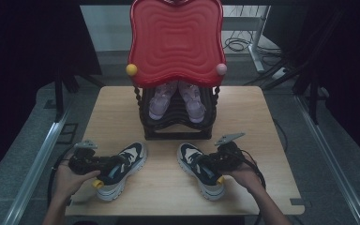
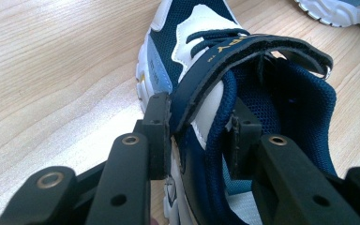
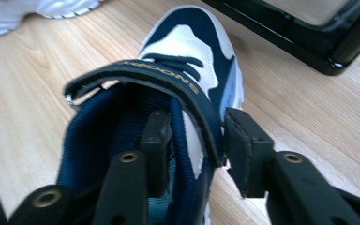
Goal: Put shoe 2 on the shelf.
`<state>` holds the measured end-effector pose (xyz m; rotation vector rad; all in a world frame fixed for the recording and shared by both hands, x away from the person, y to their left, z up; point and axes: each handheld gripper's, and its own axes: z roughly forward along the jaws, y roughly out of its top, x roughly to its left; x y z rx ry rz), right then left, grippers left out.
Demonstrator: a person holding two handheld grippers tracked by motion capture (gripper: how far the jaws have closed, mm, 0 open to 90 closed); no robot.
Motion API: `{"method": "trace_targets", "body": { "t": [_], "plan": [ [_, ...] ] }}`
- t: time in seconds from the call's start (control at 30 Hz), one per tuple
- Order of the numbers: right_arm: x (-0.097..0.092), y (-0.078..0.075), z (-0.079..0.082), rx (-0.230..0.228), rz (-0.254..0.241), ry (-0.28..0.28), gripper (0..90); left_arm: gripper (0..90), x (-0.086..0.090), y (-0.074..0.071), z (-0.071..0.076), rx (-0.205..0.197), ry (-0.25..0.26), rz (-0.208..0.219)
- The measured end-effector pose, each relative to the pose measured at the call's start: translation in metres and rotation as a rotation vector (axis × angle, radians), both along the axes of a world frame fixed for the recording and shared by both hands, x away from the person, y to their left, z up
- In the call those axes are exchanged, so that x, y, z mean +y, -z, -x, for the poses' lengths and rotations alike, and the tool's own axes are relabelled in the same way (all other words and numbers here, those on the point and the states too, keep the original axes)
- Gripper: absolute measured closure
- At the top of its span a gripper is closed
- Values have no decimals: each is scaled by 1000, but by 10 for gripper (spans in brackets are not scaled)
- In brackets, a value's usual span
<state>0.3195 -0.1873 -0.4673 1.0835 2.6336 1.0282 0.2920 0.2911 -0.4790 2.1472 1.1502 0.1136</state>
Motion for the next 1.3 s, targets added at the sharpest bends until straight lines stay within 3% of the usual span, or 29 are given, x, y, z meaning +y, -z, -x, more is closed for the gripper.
{"method": "trace_targets", "body": {
  "t": [0.37,0.63,0.83,0.97,1.3],
  "plan": [
    [2,1,2,-15,14,15,718,717,0,1,1,-3,-7,3],
    [-5,4,6,-28,-46,48,724,740,2,2,4,-27,-62,33],
    [-12,5,10,-46,-96,85,727,745,9,1,12,-48,-96,109],
    [-15,5,14,-68,-121,98,730,744,9,-4,17,-72,-103,134],
    [-37,6,25,-101,-251,152,735,743,12,-10,33,-139,-147,209]
  ]
}}
